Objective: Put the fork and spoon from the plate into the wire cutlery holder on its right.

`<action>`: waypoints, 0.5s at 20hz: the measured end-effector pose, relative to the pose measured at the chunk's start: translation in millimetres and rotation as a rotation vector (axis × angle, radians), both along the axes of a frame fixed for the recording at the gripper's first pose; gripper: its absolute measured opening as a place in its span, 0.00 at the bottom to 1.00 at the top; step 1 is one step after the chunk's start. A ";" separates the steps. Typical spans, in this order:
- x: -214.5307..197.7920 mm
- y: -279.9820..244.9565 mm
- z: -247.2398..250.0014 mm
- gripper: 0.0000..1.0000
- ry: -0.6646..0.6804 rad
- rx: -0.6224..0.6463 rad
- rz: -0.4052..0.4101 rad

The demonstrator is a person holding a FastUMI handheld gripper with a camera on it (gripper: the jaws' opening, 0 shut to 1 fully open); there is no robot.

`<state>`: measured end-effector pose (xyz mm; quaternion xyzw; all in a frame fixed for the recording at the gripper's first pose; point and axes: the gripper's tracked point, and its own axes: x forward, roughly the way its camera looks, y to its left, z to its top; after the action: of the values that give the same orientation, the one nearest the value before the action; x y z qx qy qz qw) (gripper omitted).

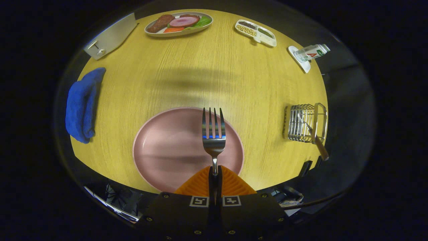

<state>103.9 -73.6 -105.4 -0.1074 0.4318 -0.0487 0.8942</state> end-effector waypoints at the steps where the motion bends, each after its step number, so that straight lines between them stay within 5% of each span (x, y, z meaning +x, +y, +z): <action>1: -2.4 -8.4 7.8 0.01 -0.008 -0.006 -0.018; 10: -29.0 -88.7 56.4 0.01 -0.052 -0.027 -0.204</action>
<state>74.9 -162.3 -49.0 -0.0735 0.4167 -0.1481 0.8939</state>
